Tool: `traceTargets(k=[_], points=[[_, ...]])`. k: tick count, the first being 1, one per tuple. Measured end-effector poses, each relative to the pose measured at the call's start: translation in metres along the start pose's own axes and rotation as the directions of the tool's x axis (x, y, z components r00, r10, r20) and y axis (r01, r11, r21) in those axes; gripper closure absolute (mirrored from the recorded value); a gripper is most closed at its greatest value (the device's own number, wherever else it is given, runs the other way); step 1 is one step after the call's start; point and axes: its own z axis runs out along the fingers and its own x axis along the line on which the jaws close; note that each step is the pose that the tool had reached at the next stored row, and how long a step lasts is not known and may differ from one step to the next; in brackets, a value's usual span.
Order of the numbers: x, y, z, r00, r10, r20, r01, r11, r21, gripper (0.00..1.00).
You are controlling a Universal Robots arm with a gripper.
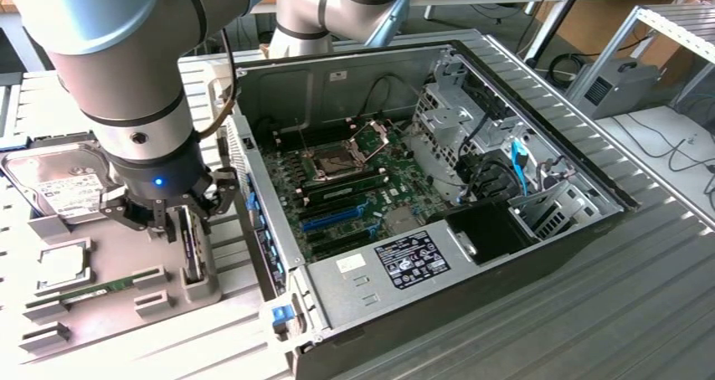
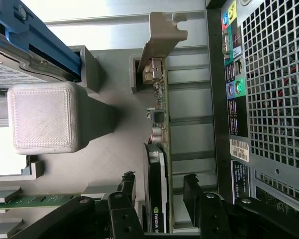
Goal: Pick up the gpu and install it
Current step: 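Pick up the gpu and move the gpu toward the slot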
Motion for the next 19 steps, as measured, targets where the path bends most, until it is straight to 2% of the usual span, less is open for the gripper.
traceTargets(k=[1,2,3,19], points=[[0.0000,0.0000,0.0000,1.0000,0.000,0.0000,0.000,1.0000,0.0000,0.54],[0.0000,0.0000,0.0000,1.0000,0.000,0.0000,0.000,1.0000,0.0000,0.54],[0.0000,0.0000,0.0000,1.0000,0.000,0.0001,0.000,1.0000,-0.0001,0.61],[0.0000,0.0000,0.0000,1.0000,0.000,0.0001,0.000,1.0000,0.0000,0.61]])
